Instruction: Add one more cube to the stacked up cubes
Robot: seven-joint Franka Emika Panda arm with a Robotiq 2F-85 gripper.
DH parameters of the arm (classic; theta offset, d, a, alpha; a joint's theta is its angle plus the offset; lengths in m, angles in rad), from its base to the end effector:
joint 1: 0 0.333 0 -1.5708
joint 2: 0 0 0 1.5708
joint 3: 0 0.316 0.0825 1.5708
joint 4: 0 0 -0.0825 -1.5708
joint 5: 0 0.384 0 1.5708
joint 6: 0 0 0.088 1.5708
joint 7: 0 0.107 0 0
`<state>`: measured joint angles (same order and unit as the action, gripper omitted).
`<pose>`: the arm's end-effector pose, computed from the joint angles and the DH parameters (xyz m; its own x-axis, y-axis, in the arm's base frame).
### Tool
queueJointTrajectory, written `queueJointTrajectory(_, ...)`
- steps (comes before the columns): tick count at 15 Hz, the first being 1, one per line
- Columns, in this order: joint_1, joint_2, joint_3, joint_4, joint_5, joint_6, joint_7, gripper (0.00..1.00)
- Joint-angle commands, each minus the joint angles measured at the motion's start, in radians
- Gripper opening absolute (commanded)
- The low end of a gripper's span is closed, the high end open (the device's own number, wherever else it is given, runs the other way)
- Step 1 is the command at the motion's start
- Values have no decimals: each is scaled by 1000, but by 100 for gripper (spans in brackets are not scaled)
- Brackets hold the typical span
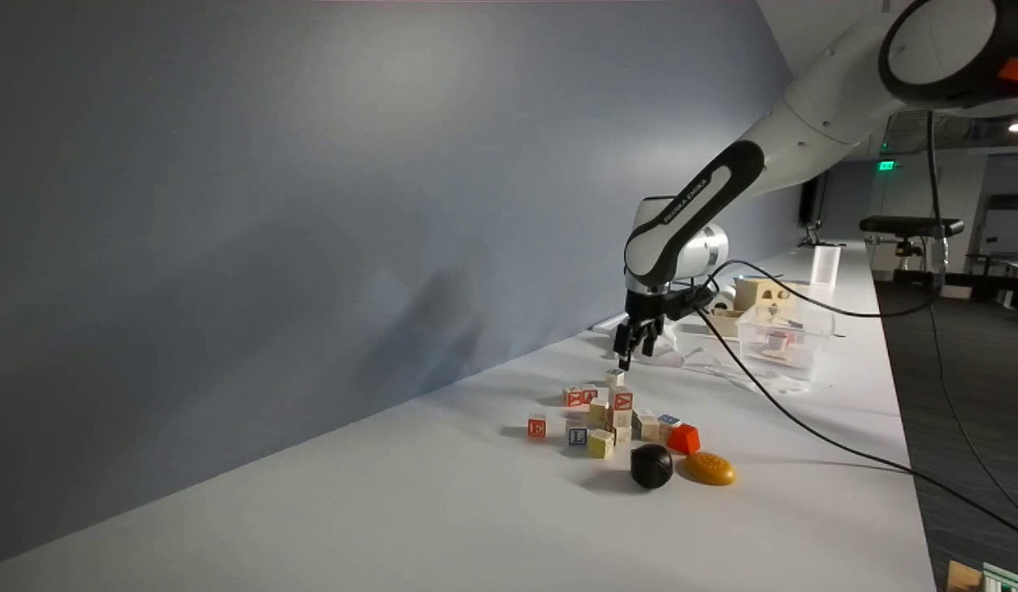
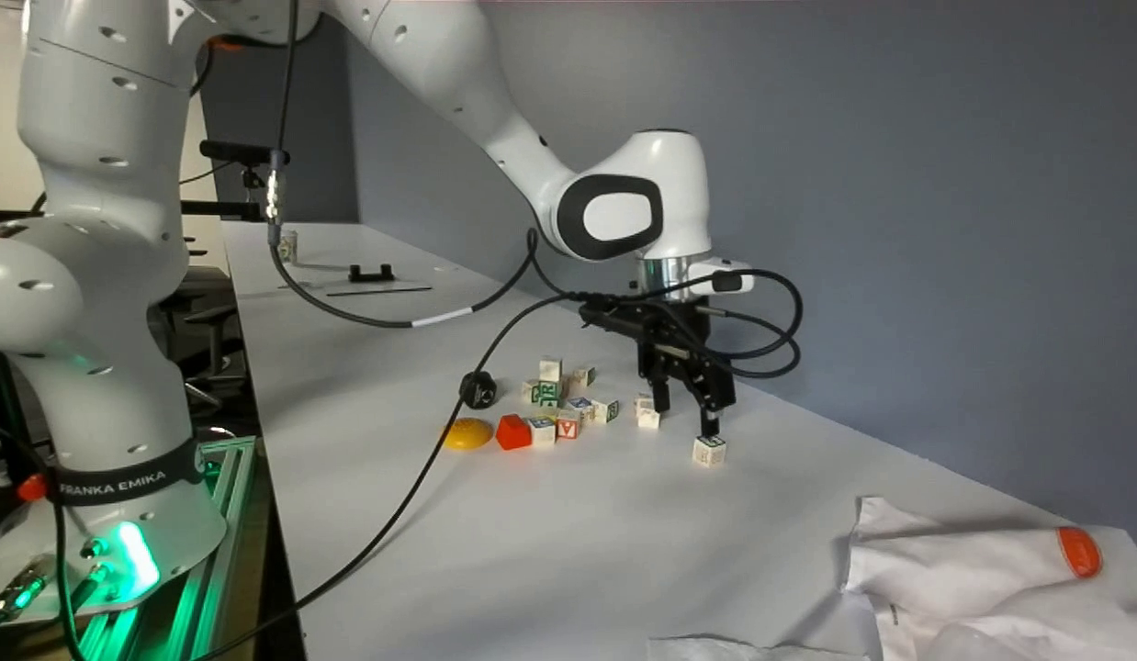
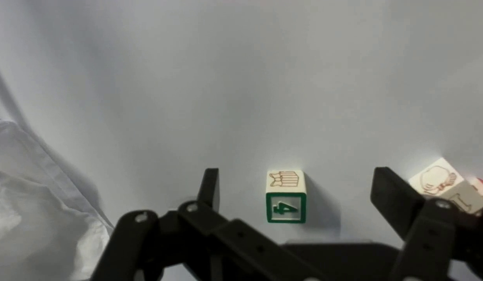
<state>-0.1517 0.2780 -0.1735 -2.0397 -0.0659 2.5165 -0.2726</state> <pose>0.5806 -0.1912 0.3288 0.9862 0.0203 0.1643 -0.0039 -0.9894 0.1453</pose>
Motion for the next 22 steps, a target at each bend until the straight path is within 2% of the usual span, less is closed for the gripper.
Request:
queueJointTrajectory(1,-38,82,24,79,22,-6,-3,100)
queueJointTrajectory(7,-107,124,87,135,142,-30,-67,100)
queueJointTrajectory(10,-122,140,101,159,164,-28,-82,100)
queueJointTrajectory(18,-122,154,116,177,132,-46,-152,100)
queueJointTrajectory(20,-119,155,115,178,126,-45,-157,94)
queueJointTrajectory(21,-117,155,112,178,122,-43,-155,95)
queueJointTrajectory(22,-117,157,111,180,120,-47,-153,90)
